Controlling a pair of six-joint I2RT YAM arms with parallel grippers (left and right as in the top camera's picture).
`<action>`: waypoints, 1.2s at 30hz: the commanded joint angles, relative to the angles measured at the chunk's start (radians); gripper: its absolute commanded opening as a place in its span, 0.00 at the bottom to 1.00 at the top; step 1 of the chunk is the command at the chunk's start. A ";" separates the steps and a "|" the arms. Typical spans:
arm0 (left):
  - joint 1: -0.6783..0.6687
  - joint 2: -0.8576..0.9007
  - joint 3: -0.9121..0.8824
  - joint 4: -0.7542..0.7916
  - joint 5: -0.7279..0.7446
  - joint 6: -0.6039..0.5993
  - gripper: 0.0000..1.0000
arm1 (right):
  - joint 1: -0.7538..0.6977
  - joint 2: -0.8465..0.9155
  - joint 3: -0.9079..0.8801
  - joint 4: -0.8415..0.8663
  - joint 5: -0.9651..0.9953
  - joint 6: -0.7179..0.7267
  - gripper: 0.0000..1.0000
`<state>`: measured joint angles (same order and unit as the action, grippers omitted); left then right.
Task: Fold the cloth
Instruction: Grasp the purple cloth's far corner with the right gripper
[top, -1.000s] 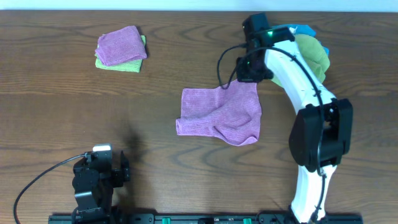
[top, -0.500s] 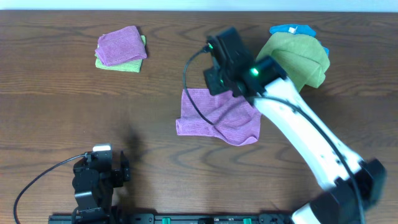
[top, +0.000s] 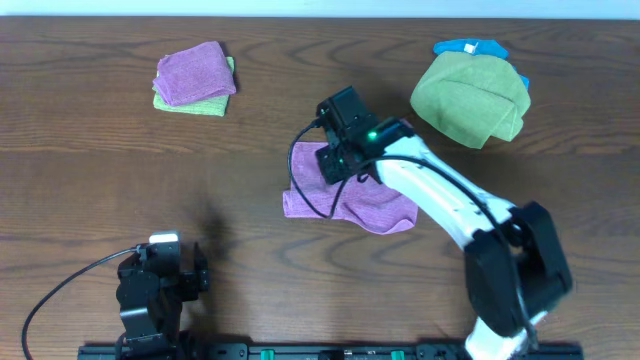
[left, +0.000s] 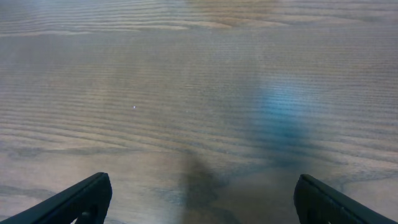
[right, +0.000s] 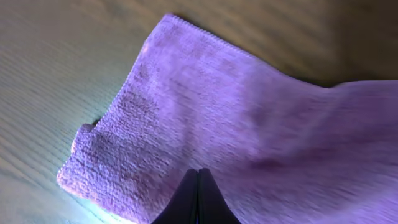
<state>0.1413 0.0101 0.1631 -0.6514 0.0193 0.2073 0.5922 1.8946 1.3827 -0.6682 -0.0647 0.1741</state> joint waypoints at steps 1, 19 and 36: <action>0.002 -0.006 -0.007 -0.004 -0.003 0.006 0.95 | 0.025 0.037 0.022 0.029 -0.056 -0.011 0.02; 0.002 -0.006 -0.007 -0.004 -0.003 0.006 0.95 | 0.049 0.269 0.246 -0.008 -0.084 -0.011 0.02; 0.002 -0.006 -0.007 -0.004 -0.003 0.006 0.95 | 0.032 0.357 0.247 0.017 -0.074 -0.010 0.02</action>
<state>0.1413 0.0101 0.1631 -0.6510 0.0196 0.2073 0.6319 2.2211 1.6188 -0.6575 -0.1402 0.1741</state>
